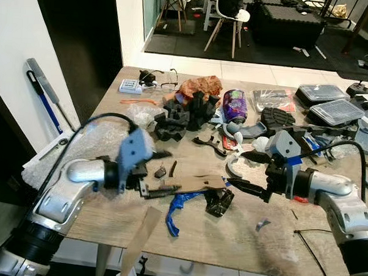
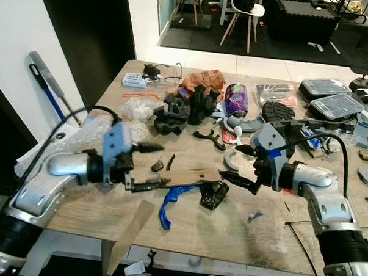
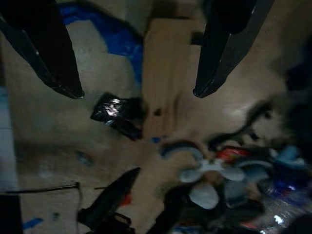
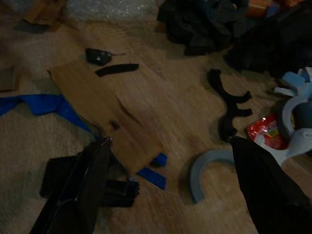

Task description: Picking trash to rubbish bin

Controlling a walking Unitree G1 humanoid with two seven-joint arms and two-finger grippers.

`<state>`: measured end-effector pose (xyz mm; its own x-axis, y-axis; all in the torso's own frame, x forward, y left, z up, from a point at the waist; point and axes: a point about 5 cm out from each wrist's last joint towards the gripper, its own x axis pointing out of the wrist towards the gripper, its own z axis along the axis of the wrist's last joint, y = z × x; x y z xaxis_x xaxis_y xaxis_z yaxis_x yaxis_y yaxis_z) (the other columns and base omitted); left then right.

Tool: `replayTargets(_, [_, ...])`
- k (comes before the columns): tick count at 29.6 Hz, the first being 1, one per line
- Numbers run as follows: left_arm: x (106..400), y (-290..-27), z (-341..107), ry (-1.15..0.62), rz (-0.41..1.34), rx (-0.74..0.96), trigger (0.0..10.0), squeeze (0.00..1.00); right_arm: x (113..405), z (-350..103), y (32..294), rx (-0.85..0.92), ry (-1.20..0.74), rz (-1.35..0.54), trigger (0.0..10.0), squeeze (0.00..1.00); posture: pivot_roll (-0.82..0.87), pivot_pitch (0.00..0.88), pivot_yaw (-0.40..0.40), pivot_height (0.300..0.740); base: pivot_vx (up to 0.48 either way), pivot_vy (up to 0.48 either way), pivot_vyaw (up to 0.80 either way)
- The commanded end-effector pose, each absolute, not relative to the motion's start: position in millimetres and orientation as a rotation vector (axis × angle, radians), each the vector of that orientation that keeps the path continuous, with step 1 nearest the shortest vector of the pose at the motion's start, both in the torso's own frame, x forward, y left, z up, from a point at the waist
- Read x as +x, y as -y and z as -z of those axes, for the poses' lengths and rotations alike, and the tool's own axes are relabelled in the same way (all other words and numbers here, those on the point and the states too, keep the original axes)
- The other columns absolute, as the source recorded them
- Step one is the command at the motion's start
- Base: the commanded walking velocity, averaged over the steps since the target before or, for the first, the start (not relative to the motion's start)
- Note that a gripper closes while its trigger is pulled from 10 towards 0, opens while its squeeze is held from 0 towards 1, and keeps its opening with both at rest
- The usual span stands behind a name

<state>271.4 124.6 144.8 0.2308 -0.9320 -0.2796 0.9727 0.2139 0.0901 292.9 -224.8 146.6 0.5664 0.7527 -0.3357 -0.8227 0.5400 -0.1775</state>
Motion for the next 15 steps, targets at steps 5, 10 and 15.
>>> replayTargets(5, [283.5, -109.8, -154.2, -0.208, 1.312, 0.183, 10.0, 0.00, 294.8, -150.3, 229.4, -0.351, -0.217, -0.929, 10.0, 0.00, -0.03, 0.000, 0.008, 0.740, 0.000, 0.000, 0.00])
replayTargets(10, [294.6, -103.6, -127.2, -0.285, 1.188, 0.152, 10.0, 0.00, 294.5, -150.3, 228.7, -0.356, -0.212, -0.927, 10.0, 0.00, -0.04, 0.000, 0.012, 0.740, 0.000, 0.000, 0.00])
replayTargets(15, [292.3, -101.2, -124.5, -0.294, 1.179, 0.067, 10.0, 0.00, 295.6, -151.4, 226.0, -0.363, -0.203, -0.933, 10.0, 0.00, -0.03, 0.000, 0.013, 0.740, 0.000, 0.000, 0.00])
